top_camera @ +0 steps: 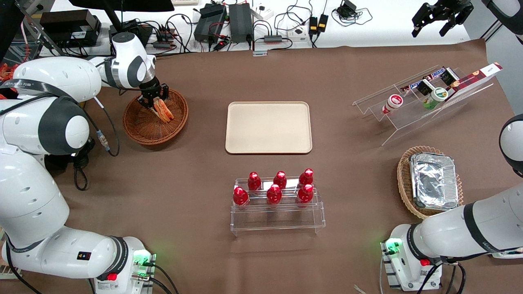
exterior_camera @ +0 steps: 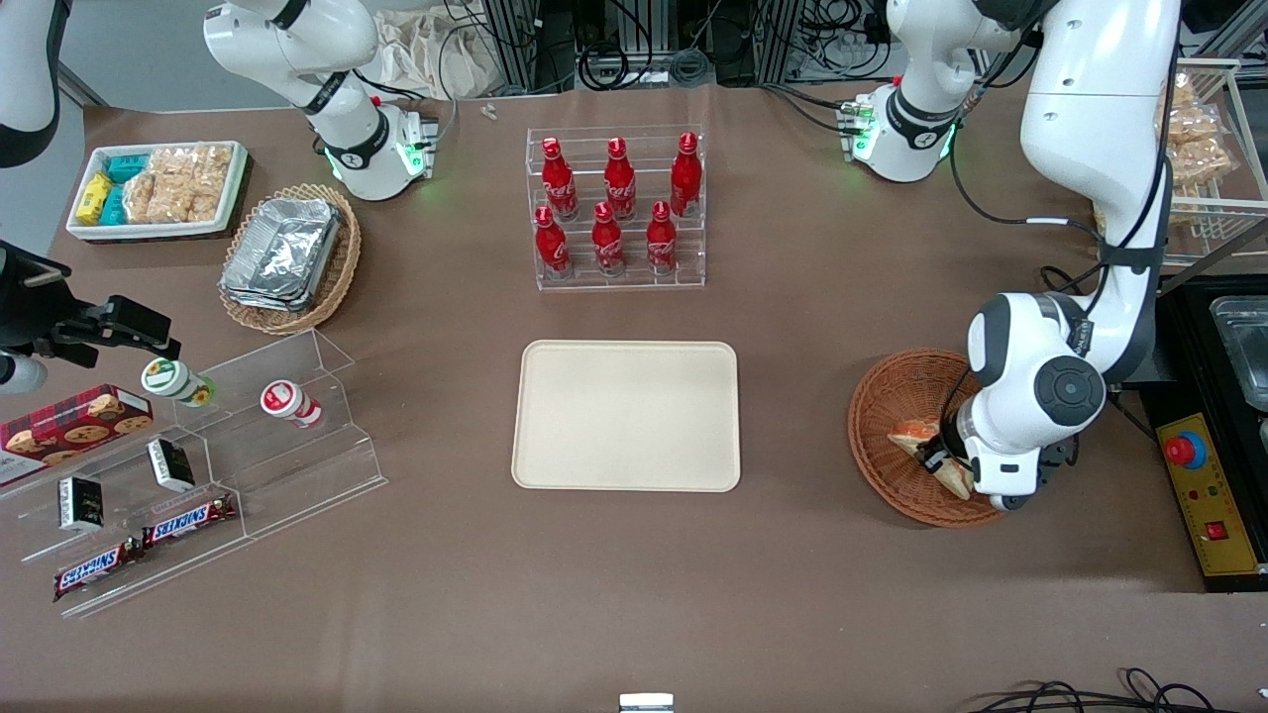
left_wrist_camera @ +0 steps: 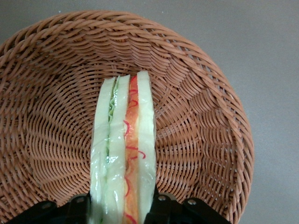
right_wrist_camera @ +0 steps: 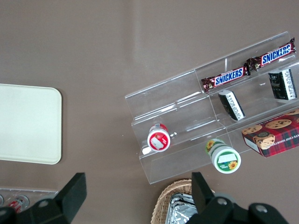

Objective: Place sandwich from basket to tray
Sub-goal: 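Close the left gripper on the wrapped sandwich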

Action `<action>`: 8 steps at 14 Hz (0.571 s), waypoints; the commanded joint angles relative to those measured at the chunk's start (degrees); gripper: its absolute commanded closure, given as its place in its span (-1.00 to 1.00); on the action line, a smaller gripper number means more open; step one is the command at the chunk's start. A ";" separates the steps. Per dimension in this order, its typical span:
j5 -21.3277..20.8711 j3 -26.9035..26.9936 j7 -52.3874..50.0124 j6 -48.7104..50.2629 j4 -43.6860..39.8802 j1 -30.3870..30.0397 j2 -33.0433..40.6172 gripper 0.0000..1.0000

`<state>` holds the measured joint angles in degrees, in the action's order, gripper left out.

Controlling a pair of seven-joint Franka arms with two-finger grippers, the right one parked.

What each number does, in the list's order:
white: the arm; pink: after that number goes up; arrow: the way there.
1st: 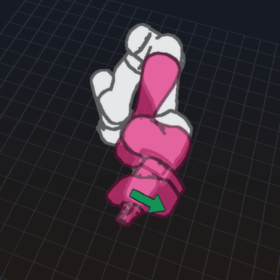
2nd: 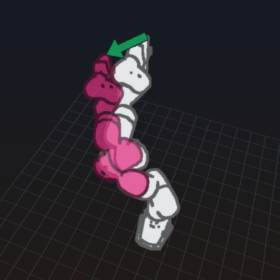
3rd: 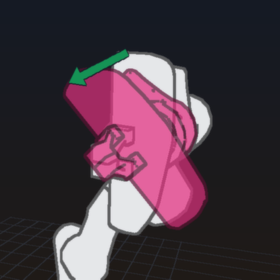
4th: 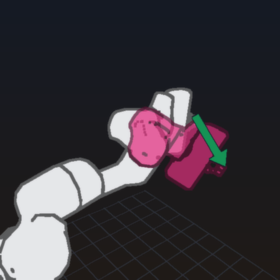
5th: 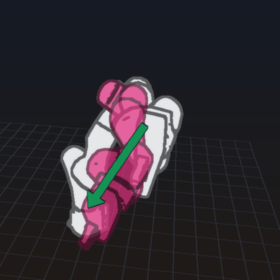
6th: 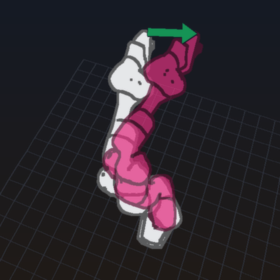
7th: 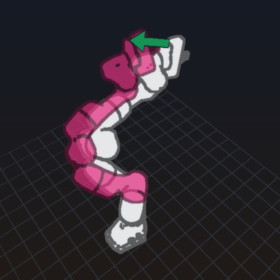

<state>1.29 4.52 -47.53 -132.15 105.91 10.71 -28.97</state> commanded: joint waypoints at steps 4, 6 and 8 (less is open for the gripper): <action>0.20 0.58 0.24 8.53 -4.28 -0.16 2.86 1.00; 0.12 0.75 0.24 16.19 -9.46 -0.25 3.83 1.00; -0.58 0.75 0.42 23.66 -14.47 -0.25 4.88 1.00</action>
<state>1.22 5.09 -47.50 -115.18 95.96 10.41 -25.41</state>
